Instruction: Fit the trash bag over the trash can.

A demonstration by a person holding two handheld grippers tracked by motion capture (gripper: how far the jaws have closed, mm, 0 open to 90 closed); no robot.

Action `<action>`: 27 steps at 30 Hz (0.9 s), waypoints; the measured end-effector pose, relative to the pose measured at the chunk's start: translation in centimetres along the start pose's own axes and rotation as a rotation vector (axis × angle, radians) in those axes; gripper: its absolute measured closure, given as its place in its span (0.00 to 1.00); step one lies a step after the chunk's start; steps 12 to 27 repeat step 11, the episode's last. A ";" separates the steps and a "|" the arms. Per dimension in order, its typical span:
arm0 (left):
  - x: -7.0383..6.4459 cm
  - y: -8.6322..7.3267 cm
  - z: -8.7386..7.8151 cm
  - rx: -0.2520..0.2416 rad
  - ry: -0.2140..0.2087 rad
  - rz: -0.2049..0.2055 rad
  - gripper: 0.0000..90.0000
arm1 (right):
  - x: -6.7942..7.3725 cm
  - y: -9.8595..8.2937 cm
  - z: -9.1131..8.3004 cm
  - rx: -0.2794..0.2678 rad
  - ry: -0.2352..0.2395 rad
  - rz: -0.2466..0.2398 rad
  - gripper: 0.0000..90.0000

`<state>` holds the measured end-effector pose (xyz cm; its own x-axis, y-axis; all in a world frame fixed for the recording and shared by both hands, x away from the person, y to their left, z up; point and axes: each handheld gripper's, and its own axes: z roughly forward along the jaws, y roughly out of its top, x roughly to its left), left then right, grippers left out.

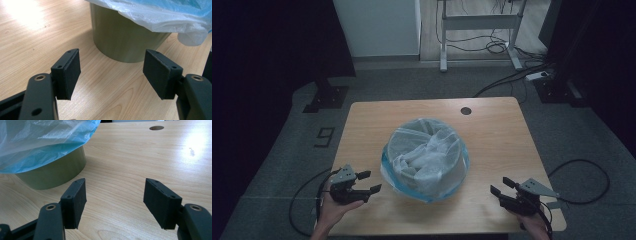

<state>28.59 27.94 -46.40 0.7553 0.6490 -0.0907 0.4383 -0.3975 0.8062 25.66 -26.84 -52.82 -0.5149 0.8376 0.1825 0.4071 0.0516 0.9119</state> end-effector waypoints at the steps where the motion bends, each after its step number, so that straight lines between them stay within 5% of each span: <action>1: 0.0 0.0 0.0 0.000 -0.001 -0.001 0.33 | 0.0 0.0 0.0 -0.001 0.000 0.000 0.38; 27: 0.1 -0.2 0.2 -0.001 0.006 -0.007 0.33 | 0.0 0.0 0.0 0.000 -0.001 0.001 0.38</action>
